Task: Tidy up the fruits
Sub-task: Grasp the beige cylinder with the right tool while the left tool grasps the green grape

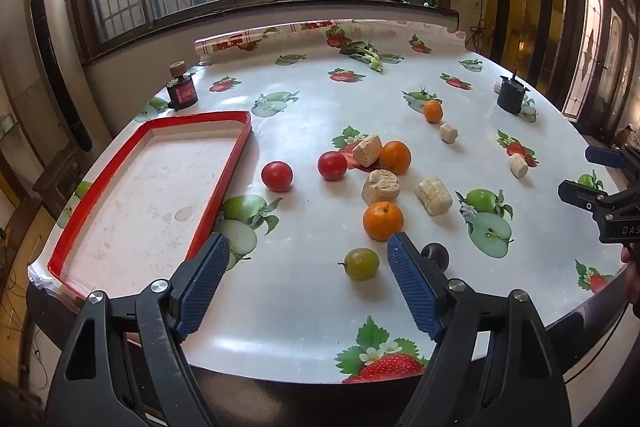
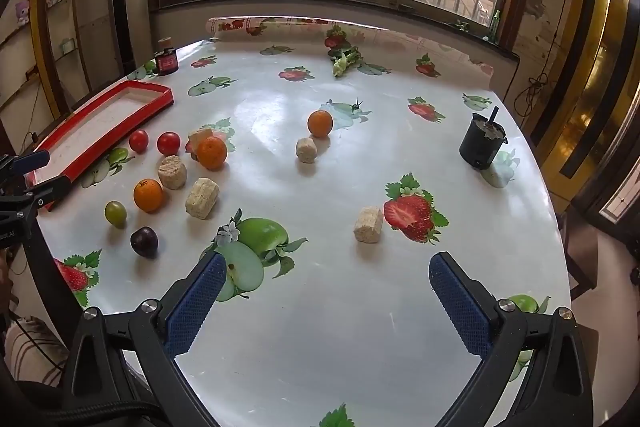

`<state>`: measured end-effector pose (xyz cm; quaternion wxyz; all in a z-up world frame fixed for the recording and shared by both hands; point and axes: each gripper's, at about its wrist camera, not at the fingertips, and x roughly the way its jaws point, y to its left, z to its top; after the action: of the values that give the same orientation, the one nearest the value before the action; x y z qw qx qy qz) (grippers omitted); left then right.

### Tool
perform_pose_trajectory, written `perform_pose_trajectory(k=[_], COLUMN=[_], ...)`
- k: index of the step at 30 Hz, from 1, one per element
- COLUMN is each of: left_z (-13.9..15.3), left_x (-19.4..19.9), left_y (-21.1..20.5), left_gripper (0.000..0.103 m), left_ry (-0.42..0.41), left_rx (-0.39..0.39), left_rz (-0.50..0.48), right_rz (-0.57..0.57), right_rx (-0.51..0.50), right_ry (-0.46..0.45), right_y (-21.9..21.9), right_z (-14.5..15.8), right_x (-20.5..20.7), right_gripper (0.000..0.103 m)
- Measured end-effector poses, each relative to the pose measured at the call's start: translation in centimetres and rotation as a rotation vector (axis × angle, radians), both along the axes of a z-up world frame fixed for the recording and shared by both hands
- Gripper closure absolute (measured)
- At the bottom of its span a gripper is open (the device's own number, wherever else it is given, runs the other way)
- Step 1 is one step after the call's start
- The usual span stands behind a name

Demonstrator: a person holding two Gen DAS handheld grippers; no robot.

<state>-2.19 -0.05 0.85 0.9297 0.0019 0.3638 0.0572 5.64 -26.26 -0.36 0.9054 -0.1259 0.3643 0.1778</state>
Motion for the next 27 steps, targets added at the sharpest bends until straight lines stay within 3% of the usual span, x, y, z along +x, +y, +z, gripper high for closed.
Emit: perform_pose_trajectory(k=[20, 27], left_z=[0.8, -0.1], left_x=[-0.3, 0.0], left_y=[-0.5, -0.2], left_gripper=[0.022, 0.022], left_ry=[-0.018, 0.018], left_rx=[0.004, -0.045], left_rz=[-0.024, -0.068], right_rz=[0.022, 0.039], right_rx=[0.006, 0.037], right_ry=[-0.018, -0.035], right_y=[-0.1, -0.1], right_z=[1.1, 1.4], right_x=[-0.4, -0.6], right_gripper=[0.001, 0.001])
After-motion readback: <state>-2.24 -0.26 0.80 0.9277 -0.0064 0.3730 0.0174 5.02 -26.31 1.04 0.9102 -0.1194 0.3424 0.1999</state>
